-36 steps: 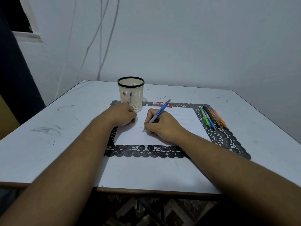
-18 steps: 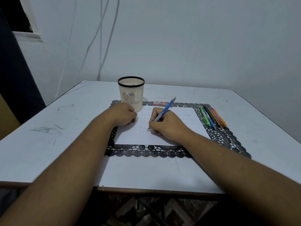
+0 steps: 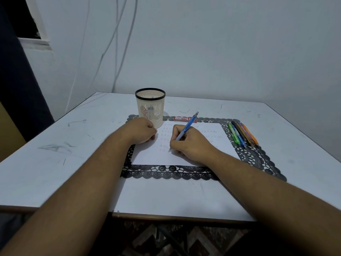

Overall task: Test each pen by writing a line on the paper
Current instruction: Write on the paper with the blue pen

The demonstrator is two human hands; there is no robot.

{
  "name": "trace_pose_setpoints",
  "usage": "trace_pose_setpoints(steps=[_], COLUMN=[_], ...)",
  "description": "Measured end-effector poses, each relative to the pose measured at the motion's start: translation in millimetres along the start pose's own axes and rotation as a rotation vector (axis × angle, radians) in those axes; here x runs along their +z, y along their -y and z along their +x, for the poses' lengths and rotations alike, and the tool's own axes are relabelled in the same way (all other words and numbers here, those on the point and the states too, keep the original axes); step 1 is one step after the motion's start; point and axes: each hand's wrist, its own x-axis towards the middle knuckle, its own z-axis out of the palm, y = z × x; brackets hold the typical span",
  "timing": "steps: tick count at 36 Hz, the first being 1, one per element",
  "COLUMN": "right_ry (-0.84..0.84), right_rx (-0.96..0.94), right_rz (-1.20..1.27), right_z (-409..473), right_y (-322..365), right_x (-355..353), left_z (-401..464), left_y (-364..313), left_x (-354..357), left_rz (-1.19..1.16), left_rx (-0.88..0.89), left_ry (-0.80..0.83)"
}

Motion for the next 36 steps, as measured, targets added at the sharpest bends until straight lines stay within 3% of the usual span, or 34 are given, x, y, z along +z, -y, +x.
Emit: trace_pose_setpoints(steps=[36], right_ry=[-0.044], right_rx=[0.011], right_rz=[-0.037], right_z=[-3.4], right_y=[0.8], right_x=[-3.6], left_z=[0.6], left_y=[1.2], left_x=[-0.4], left_rz=[0.008], left_rx=[0.0], left_ry=[-0.003])
